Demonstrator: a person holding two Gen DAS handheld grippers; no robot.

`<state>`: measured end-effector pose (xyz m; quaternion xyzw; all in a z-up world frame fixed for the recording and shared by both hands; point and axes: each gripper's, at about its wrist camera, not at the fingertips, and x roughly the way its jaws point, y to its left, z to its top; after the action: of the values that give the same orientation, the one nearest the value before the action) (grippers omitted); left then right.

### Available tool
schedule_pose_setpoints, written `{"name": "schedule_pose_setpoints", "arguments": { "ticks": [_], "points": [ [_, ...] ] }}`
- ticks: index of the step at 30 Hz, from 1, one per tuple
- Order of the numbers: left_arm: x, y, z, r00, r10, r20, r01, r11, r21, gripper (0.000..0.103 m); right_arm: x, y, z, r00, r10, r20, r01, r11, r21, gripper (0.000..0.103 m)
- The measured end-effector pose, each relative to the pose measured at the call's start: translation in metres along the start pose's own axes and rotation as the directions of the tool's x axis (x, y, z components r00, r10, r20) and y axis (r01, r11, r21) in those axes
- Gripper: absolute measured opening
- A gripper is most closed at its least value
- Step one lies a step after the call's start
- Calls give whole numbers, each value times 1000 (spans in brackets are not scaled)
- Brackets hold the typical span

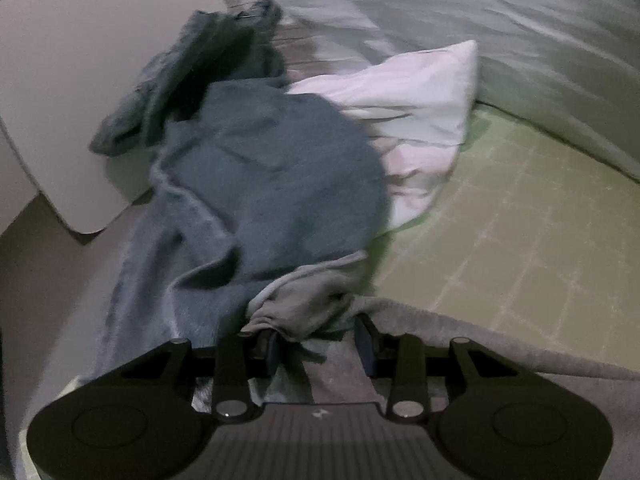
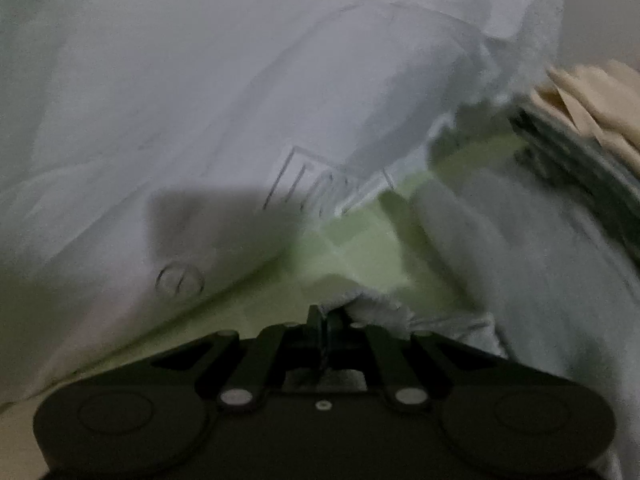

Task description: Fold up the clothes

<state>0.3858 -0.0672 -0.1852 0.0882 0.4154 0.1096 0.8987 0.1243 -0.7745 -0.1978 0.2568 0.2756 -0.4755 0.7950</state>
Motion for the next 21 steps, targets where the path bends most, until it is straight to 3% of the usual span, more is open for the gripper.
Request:
{"name": "schedule_pose_setpoints", "arguments": {
  "ticks": [5,10,13,15,17,18,21],
  "points": [
    [9,-32,12,999,4,46,-7,998,69,40,20,4,12,996,-74,54,78,993,-91,2],
    [24,-46,30,998,29,52,-30,999,29,40,26,5,20,995,-86,52,92,987,-134,6],
    [22,-46,39,999,-20,26,20,1000,2,45,21,9,24,1000,-7,1,7,982,-186,28],
    [6,-45,39,995,-69,68,68,998,12,56,1,9,24,998,66,-4,-66,980,-190,54],
    [-14,-44,37,987,-103,122,99,994,36,67,-32,8,21,993,107,42,-96,971,-219,70],
    [-26,-44,36,982,-111,154,105,993,49,73,-50,7,19,990,123,68,-105,967,-231,77],
    [-60,-37,30,964,-171,205,161,985,62,79,-108,-11,9,979,157,131,-124,964,-233,81]
  ]
}}
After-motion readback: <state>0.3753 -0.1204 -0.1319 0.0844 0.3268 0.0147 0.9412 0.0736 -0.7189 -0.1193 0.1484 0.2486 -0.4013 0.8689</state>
